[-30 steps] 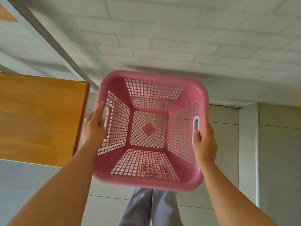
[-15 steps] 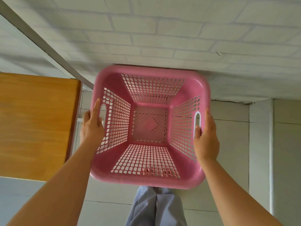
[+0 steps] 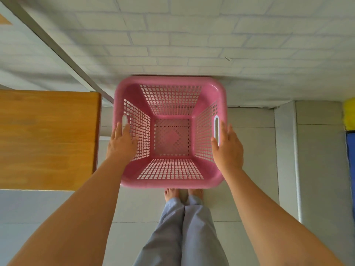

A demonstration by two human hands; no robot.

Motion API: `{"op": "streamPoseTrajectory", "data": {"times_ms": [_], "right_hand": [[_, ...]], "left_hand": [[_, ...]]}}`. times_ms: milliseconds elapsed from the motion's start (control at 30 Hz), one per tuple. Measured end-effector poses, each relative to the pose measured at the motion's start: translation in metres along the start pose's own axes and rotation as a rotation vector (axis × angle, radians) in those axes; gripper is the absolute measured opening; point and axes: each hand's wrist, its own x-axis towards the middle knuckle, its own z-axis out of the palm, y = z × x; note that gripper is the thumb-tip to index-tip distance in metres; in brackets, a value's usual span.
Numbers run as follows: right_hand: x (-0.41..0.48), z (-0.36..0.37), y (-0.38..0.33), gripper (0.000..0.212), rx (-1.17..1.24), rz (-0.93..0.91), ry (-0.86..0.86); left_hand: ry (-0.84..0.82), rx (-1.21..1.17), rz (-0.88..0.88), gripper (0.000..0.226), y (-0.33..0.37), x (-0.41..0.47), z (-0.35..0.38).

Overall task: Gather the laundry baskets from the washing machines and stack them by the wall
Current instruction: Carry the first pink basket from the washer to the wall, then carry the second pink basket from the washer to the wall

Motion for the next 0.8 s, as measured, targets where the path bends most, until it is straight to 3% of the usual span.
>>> {"op": "streamPoseTrajectory", "data": {"times_ms": [267, 500, 800], "right_hand": [[-0.096, -0.065, 0.020, 0.063, 0.034, 0.029, -0.006], [-0.191, -0.096, 0.078, 0.061, 0.152, 0.229, 0.015], [-0.347, -0.090, 0.166, 0.059, 0.366, 0.531, 0.087]], "left_hand": [[0.025, 0.084, 0.278, 0.057, 0.050, -0.098, -0.048], [-0.048, 0.146, 0.524, 0.057, 0.113, -0.173, -0.060], [-0.184, 0.260, 0.844, 0.045, 0.187, -0.294, -0.014]]}}
